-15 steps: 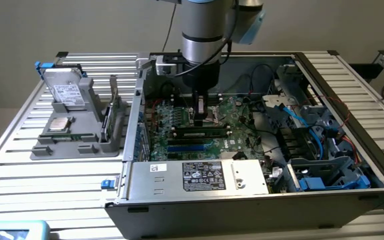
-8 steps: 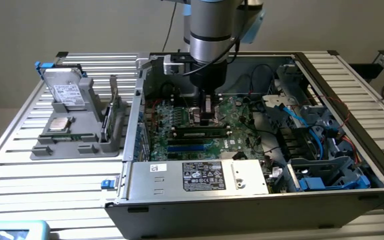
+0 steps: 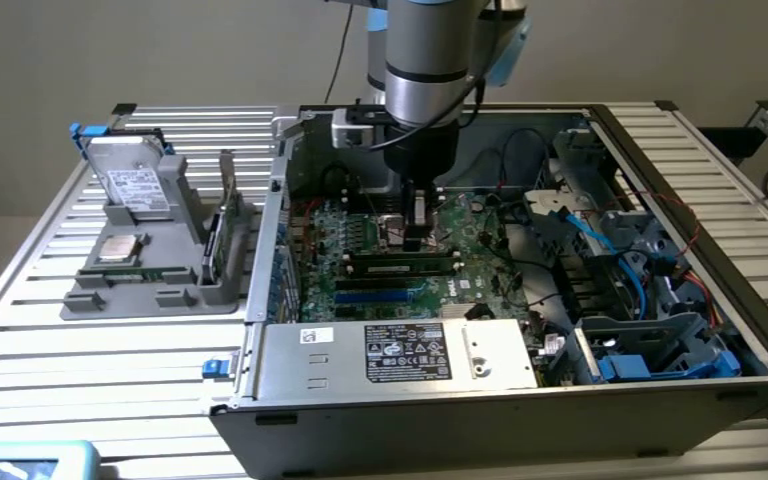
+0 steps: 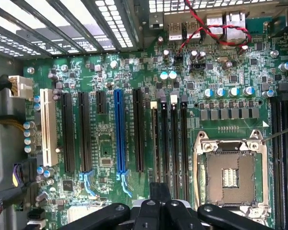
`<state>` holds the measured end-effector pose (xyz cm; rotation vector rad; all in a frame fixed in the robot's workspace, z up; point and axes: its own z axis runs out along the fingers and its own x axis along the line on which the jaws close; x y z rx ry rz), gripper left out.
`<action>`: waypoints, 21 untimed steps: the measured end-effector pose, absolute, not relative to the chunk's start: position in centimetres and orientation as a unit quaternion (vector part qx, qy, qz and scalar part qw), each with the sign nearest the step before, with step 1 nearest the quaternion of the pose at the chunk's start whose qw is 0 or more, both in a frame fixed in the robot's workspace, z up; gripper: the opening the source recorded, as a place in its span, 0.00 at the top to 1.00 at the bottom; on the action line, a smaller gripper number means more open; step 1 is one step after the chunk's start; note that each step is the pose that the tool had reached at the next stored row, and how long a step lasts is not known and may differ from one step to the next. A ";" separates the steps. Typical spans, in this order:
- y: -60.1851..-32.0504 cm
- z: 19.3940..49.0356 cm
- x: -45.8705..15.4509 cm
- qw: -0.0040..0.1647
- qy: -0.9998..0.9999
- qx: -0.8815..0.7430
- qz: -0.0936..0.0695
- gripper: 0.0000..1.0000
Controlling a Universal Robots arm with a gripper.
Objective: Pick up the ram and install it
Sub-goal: 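Press down the ram until it locks into place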
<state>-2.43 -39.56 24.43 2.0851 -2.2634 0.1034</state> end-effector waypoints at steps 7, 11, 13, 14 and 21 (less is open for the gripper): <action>-39.6 24.4 -2.4 0.033 -0.765 0.643 0.032 0.89; -39.6 24.4 -2.4 0.034 -0.783 0.620 0.031 0.89; -39.6 24.4 -2.4 0.034 -0.792 0.608 0.031 0.89; -39.6 24.4 -2.4 0.034 -0.797 0.602 0.030 0.89; -39.6 24.3 -2.4 0.035 -0.827 0.561 0.029 0.89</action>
